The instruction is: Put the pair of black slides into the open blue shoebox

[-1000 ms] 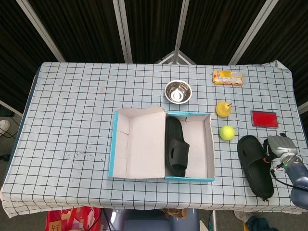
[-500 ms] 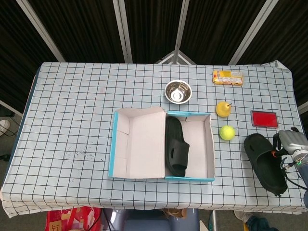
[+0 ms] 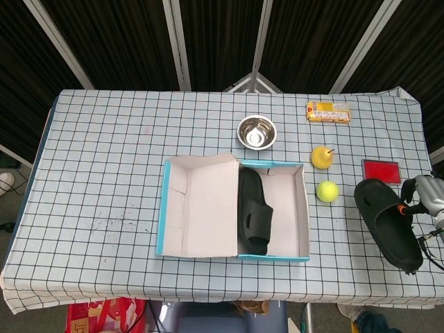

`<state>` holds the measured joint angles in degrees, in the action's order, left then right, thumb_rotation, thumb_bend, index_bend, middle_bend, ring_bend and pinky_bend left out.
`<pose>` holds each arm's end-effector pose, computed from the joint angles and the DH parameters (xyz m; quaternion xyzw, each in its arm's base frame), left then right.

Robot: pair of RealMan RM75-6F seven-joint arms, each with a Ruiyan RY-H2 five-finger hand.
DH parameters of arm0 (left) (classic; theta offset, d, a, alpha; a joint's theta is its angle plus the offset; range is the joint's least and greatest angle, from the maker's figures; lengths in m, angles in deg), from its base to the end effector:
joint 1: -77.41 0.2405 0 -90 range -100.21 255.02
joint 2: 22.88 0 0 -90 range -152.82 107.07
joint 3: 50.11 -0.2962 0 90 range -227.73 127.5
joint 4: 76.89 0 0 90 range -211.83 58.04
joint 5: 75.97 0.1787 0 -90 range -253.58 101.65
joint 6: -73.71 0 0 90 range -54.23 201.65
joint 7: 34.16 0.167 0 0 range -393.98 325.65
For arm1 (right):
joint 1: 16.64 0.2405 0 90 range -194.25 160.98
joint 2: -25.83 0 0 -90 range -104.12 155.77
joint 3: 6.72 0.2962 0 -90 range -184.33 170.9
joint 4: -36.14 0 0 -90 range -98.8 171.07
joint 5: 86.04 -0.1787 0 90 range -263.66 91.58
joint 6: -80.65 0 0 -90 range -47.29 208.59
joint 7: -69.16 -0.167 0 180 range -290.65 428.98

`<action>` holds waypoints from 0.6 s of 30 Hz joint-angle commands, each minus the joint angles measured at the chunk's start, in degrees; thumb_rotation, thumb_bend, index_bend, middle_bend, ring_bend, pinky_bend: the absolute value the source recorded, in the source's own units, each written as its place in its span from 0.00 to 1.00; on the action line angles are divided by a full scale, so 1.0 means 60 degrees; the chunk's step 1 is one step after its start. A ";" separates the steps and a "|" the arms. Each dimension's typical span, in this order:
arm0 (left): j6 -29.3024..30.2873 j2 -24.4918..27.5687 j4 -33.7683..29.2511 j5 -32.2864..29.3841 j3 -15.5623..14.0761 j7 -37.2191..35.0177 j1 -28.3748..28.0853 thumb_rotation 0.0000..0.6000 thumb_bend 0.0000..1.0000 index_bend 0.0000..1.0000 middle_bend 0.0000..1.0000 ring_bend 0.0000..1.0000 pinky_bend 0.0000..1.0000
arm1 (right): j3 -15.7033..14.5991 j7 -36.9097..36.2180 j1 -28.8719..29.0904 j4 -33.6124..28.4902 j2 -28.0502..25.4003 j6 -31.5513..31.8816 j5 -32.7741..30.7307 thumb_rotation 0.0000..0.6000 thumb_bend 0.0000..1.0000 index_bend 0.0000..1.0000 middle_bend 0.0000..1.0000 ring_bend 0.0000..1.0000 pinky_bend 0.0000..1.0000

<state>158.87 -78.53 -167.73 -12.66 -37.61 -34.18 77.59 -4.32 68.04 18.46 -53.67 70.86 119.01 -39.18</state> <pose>-0.3931 0.1859 0.3185 -0.4298 -0.3827 -0.3102 0.7567 -0.3391 -0.3465 0.2842 0.5789 -0.5329 0.1877 0.5880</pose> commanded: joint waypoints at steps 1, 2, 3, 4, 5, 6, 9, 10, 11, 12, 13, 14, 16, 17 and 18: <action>0.0008 0.0010 0.0001 -0.0005 0.0007 -0.0030 0.0011 1.00 0.81 0.17 0.04 0.00 0.05 | 0.0450 -0.0658 -0.0266 -0.0465 -0.0631 0.0277 0.0323 1.00 0.49 0.63 0.57 0.22 0.00; 0.0010 0.0015 -0.0002 -0.0007 0.0013 -0.0046 0.0013 1.00 0.81 0.17 0.04 0.00 0.05 | 0.0552 -0.0802 -0.0322 -0.0614 -0.0828 0.0356 0.0405 1.00 0.49 0.63 0.57 0.22 0.00; 0.0009 0.0019 -0.0001 -0.0010 0.0017 -0.0064 0.0016 1.00 0.81 0.17 0.04 0.00 0.05 | 0.0640 -0.0926 -0.0381 -0.0794 -0.1041 0.0429 0.0489 1.00 0.50 0.63 0.57 0.22 0.00; 0.0003 0.0024 0.0001 -0.0004 0.0018 -0.0077 0.0015 1.00 0.81 0.17 0.04 0.00 0.05 | 0.0727 -0.1034 -0.0441 -0.0987 -0.1262 0.0526 0.0562 1.00 0.50 0.63 0.57 0.22 0.00; -0.0012 0.0027 0.0005 0.0002 0.0015 -0.0098 0.0014 1.00 0.81 0.17 0.04 0.00 0.05 | 0.0802 -0.1126 -0.0508 -0.1210 -0.1483 0.0627 0.0616 1.00 0.50 0.63 0.57 0.22 0.00; -0.0028 0.0028 0.0008 0.0012 0.0010 -0.0123 0.0013 1.00 0.81 0.17 0.04 0.00 0.05 | 0.0868 -0.1195 -0.0573 -0.1451 -0.1699 0.0729 0.0645 1.00 0.51 0.63 0.57 0.22 0.00; -0.0097 0.0031 0.0018 0.0068 -0.0010 -0.0211 -0.0007 1.00 0.81 0.17 0.04 0.00 0.05 | 0.0976 -0.1282 -0.0699 -0.2133 -0.2201 0.0881 0.0603 1.00 0.51 0.63 0.57 0.22 0.00; -0.0131 0.0037 0.0025 0.0098 -0.0016 -0.0266 -0.0017 1.00 0.81 0.17 0.04 0.00 0.05 | 0.1031 -0.1331 -0.0740 -0.2477 -0.2407 0.0932 0.0545 1.00 0.51 0.63 0.57 0.22 0.00; -0.0156 0.0049 0.0032 0.0127 -0.0022 -0.0328 -0.0019 1.00 0.81 0.17 0.04 0.00 0.05 | 0.1083 -0.1381 -0.0766 -0.2772 -0.2582 0.0946 0.0467 1.00 0.51 0.63 0.57 0.22 0.00; -0.0174 0.0062 0.0038 0.0150 -0.0025 -0.0394 -0.0017 1.00 0.81 0.17 0.04 0.00 0.05 | 0.1158 -0.1478 -0.0771 -0.3071 -0.2732 0.0936 0.0372 1.00 0.51 0.63 0.57 0.22 0.00; -0.0174 0.0080 0.0038 0.0177 -0.0022 -0.0481 -0.0007 1.00 0.81 0.17 0.04 0.00 0.05 | 0.1231 -0.1565 -0.0771 -0.3322 -0.2855 0.0921 0.0297 1.00 0.51 0.63 0.57 0.22 0.00; -0.0166 0.0098 0.0045 0.0202 -0.0017 -0.0570 0.0007 1.00 0.81 0.17 0.04 0.00 0.05 | 0.1319 -0.1671 -0.0756 -0.3570 -0.2951 0.0896 0.0249 1.00 0.51 0.63 0.57 0.22 0.00; -0.0146 0.0132 0.0062 0.0246 -0.0010 -0.0737 0.0039 1.00 0.81 0.17 0.04 0.00 0.05 | 0.1441 -0.1762 -0.0709 -0.3899 -0.3073 0.0835 0.0213 1.00 0.51 0.63 0.57 0.23 0.00; -0.0138 0.0151 0.0074 0.0269 -0.0009 -0.0832 0.0059 1.00 0.81 0.17 0.04 0.00 0.05 | 0.1509 -0.1775 -0.0674 -0.4067 -0.3115 0.0829 0.0191 1.00 0.51 0.63 0.57 0.23 0.00; -0.0133 0.0168 0.0090 0.0299 -0.0012 -0.0915 0.0075 1.00 0.81 0.17 0.04 0.00 0.05 | 0.1563 -0.1748 -0.0629 -0.4208 -0.3133 0.0826 0.0156 1.00 0.51 0.63 0.57 0.23 0.00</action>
<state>158.00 -77.74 -167.34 -11.16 -37.69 -39.06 77.85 4.00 58.14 14.40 -77.24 53.04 124.04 -37.61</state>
